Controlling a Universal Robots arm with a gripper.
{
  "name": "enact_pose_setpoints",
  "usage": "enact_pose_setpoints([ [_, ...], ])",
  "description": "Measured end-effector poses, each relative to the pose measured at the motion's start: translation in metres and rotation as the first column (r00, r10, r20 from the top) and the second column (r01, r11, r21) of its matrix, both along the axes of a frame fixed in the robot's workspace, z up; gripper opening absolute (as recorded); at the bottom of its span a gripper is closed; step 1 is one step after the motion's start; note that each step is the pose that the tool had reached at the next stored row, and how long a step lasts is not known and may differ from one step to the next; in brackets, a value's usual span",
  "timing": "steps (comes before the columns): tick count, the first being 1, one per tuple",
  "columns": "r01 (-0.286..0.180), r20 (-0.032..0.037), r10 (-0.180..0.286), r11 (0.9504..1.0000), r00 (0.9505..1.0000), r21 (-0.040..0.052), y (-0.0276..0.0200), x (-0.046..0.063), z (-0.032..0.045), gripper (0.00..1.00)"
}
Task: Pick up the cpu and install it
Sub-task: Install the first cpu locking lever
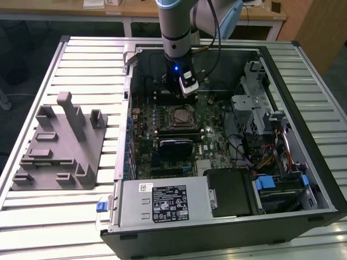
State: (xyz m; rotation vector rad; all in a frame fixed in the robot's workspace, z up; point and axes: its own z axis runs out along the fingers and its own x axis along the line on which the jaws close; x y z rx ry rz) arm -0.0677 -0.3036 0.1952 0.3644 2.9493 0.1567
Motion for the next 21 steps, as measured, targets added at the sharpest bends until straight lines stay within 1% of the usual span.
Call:
enact_pose_setpoints([
  [5, 0.000, 0.0002, 0.000, 1.0000, 1.0000, 0.0001, -0.0021, 0.0000, -0.0004, 0.11],
  [9, 0.000, 0.0007, 0.000, 1.0000, 1.0000, 0.0001, -0.0028, 0.0000, -0.0016, 0.11],
  [11, 0.000, 0.0006, 0.000, 1.0000, 1.0000, 0.0026, -0.0031, 0.0000, -0.0020, 0.11],
  [12, 0.000, 0.0004, 0.000, 1.0000, 1.0000, 0.0052, -0.0033, 0.0000, -0.0022, 0.11],
  [13, 0.000, 0.0004, 0.000, 0.9999, 1.0000, 0.0105, -0.0033, 0.0000, -0.0023, 0.11],
  [15, 0.000, 0.0004, 0.000, 0.9996, 1.0000, 0.0284, -0.0034, 0.0000, -0.0023, 0.11],
  [16, 0.000, 0.0004, 0.000, 0.9995, 1.0000, 0.0332, -0.0034, 0.0000, -0.0024, 0.11],
  [21, 0.000, 0.0006, 0.000, 0.9994, 1.0000, 0.0340, -0.0036, 0.0002, -0.0024, 0.11],
])
